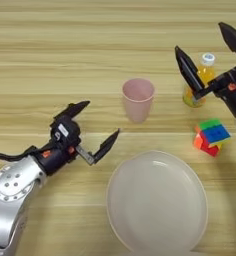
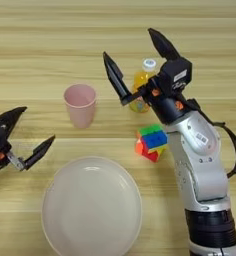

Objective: Move the objects on the table

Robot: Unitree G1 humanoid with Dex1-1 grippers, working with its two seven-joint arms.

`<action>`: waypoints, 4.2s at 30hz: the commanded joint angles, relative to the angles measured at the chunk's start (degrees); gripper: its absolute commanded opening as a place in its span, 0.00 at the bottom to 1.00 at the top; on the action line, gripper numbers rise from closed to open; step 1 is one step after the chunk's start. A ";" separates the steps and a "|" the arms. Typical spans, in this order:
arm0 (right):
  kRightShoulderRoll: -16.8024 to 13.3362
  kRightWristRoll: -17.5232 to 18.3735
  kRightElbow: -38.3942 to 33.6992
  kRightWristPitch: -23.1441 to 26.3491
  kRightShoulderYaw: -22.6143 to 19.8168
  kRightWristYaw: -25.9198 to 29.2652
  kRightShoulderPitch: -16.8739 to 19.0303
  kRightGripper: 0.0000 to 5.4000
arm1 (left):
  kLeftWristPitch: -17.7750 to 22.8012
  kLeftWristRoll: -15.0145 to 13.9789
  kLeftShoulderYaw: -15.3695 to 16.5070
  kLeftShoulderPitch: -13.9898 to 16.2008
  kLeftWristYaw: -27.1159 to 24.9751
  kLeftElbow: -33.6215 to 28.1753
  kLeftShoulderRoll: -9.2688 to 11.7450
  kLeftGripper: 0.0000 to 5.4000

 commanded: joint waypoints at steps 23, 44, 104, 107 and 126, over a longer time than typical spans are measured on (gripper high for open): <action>-0.46 -0.73 -1.96 0.65 0.28 -0.35 -0.43 1.00 | 24.82 -20.13 -12.03 -4.30 -10.96 -4.04 3.20 0.99; -0.01 -1.72 -3.63 1.46 1.21 -1.32 0.58 1.00 | 54.42 -29.35 -11.33 -11.90 1.86 -3.90 0.59 0.99; 0.89 -3.62 -3.33 0.76 2.68 -2.48 0.99 1.00 | 42.78 -3.65 -16.56 -20.71 9.10 10.54 -2.26 0.99; 0.91 -3.66 -3.34 0.83 2.58 -2.40 0.93 1.00 | 42.07 -2.97 -16.32 -20.68 8.79 10.88 -2.43 0.99; 0.90 -3.63 -2.37 0.46 2.44 -2.14 0.07 1.00 | 39.15 -1.49 -13.64 -20.76 7.96 9.90 -2.09 0.99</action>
